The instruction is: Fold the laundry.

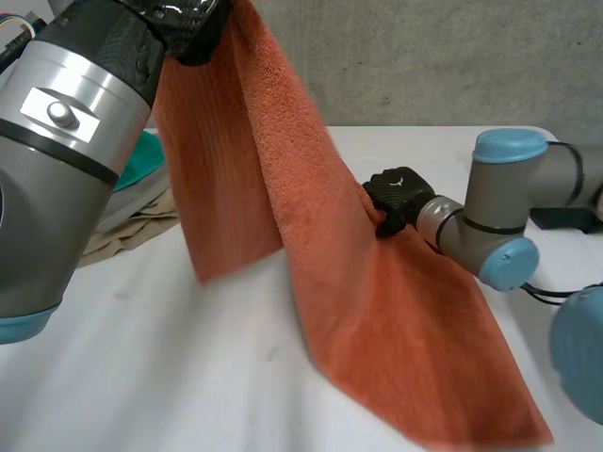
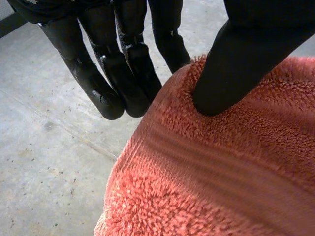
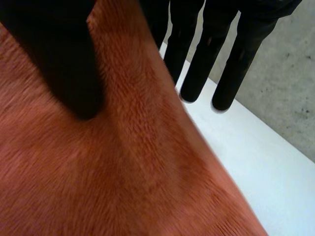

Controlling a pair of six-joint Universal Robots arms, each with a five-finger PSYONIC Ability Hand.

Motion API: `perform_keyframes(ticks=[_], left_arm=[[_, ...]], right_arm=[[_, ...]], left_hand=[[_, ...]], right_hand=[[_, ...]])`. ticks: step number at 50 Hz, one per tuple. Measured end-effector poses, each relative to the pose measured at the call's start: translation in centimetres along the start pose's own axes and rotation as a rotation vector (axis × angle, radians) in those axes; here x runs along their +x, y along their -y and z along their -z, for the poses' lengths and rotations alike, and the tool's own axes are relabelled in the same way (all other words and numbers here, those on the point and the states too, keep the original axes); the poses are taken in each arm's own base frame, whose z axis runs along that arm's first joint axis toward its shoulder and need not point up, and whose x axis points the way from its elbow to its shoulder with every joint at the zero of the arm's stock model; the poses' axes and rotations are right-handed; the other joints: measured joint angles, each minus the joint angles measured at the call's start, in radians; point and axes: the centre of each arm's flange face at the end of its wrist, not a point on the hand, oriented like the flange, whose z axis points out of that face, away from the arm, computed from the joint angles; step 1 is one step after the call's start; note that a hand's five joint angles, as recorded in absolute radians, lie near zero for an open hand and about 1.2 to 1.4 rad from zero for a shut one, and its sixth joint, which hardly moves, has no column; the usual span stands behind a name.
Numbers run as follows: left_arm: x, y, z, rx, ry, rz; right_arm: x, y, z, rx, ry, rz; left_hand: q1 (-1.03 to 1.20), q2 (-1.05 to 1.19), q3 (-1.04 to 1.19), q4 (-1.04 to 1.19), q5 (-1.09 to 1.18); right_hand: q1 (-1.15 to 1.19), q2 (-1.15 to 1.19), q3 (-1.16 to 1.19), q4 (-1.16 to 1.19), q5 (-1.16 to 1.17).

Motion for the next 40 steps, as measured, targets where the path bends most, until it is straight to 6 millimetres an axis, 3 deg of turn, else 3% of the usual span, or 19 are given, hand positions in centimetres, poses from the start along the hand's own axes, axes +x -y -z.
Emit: perform_keyframes(ticks=[3,7,9,13,17,20,23,26,30,40], left_arm=[[-0.3,-0.6,0.1,-0.009,0.006,-0.016],[-1.3,-2.0,-0.2,-0.033,0.032,-0.047],[-2.2,-3.8,-0.8,-0.06,0.06,-0.079],[-3.9,-6.8,-2.4,-0.098,0.112,-0.128],[-5.4,-9.2,-4.3,-0.126,0.169,-0.164],[-6.0,-10.2,-5.3,-0.143,0.202,-0.171],[-6.1,-10.8,-5.7,-0.166,0.22,-0.164],[-5.4,-11.6,-5.4,-0.218,0.216,-0.138],[-3.5,-12.7,-3.6,-0.298,0.171,-0.098],[4.1,-18.1,4.6,-0.523,-0.023,-0.016]], right_arm=[[1.3,0.2,-1.1,0.011,-0.087,0.017],[3.9,2.6,-1.1,0.06,-0.236,0.044],[5.9,6.0,-0.2,0.144,-0.341,0.069],[8.1,11.6,1.9,0.308,-0.451,0.106],[9.9,17.8,5.3,0.518,-0.541,0.157],[10.6,20.4,7.4,0.611,-0.569,0.188],[10.7,21.2,8.6,0.638,-0.568,0.204],[10.4,20.2,9.1,0.602,-0.539,0.206],[9.5,16.6,8.9,0.486,-0.481,0.189],[4.0,2.7,8.3,0.104,-0.249,0.114]], left_hand=[[0.0,0.0,0.0,0.001,0.0],[0.0,0.0,0.001,0.003,0.0],[0.0,0.002,0.002,0.003,0.0],[0.0,0.002,0.002,0.003,0.0],[0.0,0.002,0.002,0.003,0.0],[0.0,0.002,0.002,0.003,0.0],[0.0,0.002,0.002,0.003,0.0],[0.0,0.002,0.002,0.003,0.0],[0.0,0.002,0.002,0.003,0.0],[0.0,0.002,0.002,0.003,0.0]], right_hand=[[0.124,0.164,0.181,0.194,0.18],[0.124,0.164,0.193,0.21,0.18],[0.124,0.164,0.193,0.211,0.18],[0.124,0.164,0.193,0.211,0.18],[0.124,0.164,0.193,0.211,0.18],[0.124,0.164,0.193,0.211,0.18],[0.124,0.164,0.193,0.211,0.18],[0.124,0.164,0.193,0.211,0.18],[0.124,0.164,0.193,0.211,0.18],[0.124,0.164,0.196,0.213,0.18]])
